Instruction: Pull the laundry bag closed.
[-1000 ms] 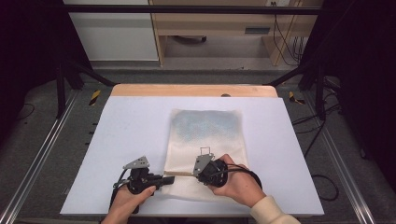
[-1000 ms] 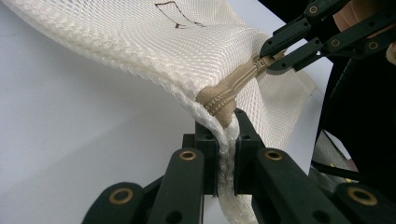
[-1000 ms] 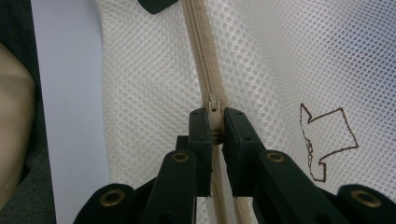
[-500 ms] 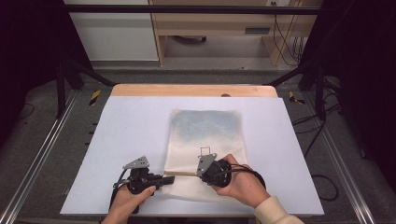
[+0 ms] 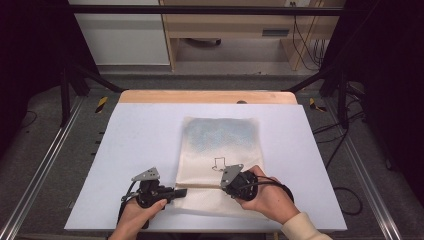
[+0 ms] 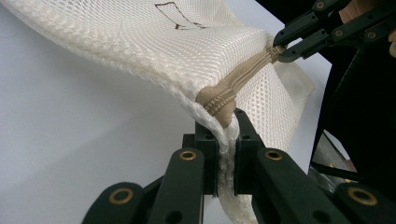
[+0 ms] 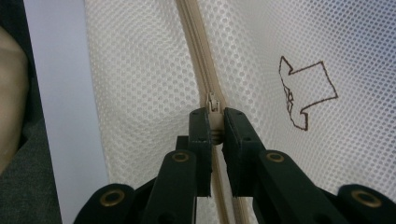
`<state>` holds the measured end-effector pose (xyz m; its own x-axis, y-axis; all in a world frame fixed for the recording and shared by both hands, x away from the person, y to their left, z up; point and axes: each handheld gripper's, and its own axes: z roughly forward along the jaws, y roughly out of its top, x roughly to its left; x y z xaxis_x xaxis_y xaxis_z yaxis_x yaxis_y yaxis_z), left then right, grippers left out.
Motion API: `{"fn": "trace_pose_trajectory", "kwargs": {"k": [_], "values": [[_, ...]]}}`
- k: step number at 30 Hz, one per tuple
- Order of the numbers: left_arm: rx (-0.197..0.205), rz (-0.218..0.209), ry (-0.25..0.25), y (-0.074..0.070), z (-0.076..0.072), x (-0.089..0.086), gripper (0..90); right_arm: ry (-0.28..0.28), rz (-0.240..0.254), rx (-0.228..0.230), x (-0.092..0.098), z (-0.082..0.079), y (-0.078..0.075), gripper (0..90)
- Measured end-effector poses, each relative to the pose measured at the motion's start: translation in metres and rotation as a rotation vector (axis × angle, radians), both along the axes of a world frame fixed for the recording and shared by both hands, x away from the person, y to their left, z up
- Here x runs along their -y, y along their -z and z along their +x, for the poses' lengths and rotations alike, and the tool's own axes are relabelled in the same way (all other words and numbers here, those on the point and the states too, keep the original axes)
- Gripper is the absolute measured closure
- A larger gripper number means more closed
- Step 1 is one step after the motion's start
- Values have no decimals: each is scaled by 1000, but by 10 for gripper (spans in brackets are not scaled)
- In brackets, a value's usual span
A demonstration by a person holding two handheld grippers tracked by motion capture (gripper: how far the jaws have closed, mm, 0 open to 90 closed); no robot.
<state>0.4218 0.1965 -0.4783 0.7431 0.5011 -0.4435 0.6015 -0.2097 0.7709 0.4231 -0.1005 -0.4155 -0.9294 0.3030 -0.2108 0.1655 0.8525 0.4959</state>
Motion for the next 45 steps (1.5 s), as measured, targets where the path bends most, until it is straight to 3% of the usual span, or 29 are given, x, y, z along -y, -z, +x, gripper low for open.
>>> {"fn": "trace_pose_trajectory", "kwargs": {"k": [45], "values": [[2,-5,9,0,-1,2,838,52,-8,5,37,-5,-5,821]]}}
